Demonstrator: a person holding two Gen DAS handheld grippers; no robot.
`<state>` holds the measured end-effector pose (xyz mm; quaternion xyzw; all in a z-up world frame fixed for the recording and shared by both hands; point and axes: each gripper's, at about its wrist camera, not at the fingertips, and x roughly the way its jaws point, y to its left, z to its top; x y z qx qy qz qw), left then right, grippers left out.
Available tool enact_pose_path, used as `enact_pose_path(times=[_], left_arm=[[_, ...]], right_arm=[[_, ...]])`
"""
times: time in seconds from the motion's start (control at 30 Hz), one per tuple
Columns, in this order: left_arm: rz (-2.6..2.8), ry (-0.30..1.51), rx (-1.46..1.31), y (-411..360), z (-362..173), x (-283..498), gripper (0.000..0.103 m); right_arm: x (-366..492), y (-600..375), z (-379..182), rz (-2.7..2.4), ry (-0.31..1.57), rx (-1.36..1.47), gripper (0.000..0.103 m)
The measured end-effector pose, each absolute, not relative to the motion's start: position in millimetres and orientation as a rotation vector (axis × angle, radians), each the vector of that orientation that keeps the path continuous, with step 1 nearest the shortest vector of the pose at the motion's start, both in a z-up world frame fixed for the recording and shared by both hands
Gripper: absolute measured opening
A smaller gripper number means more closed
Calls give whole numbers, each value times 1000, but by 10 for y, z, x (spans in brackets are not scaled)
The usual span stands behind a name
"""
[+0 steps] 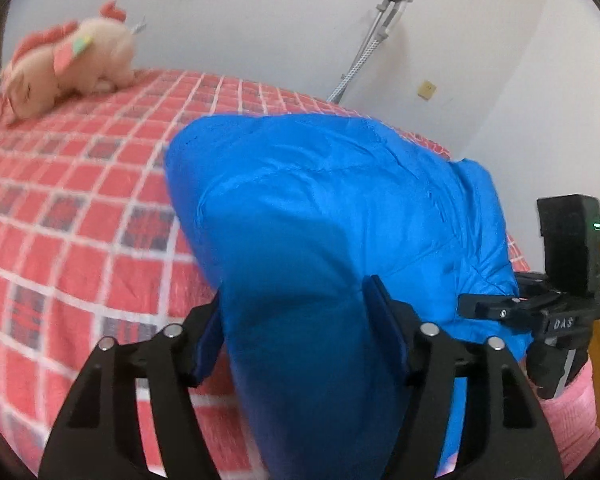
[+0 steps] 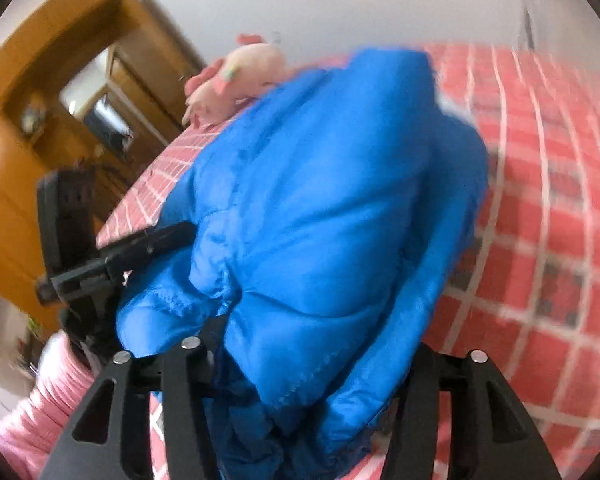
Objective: Fold large clothes
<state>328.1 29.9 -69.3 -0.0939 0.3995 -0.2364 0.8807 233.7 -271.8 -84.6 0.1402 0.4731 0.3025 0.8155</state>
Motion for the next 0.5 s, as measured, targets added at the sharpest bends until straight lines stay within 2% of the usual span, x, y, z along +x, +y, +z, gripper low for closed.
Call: enact_pose_path(times=[0.13, 0.3, 0.5], left_arm=[[-476, 809, -140, 197, -681, 3261, 70], [-451, 829, -159, 214, -584, 3154, 71], [-431, 767, -91, 275, -363, 2815, 76]], right_arm=[[2320, -2854, -959, 657, 1012, 350, 56], [2167, -2742, -907, 609, 1017, 343, 65], [2017, -2888, -577, 525, 972, 259, 70]])
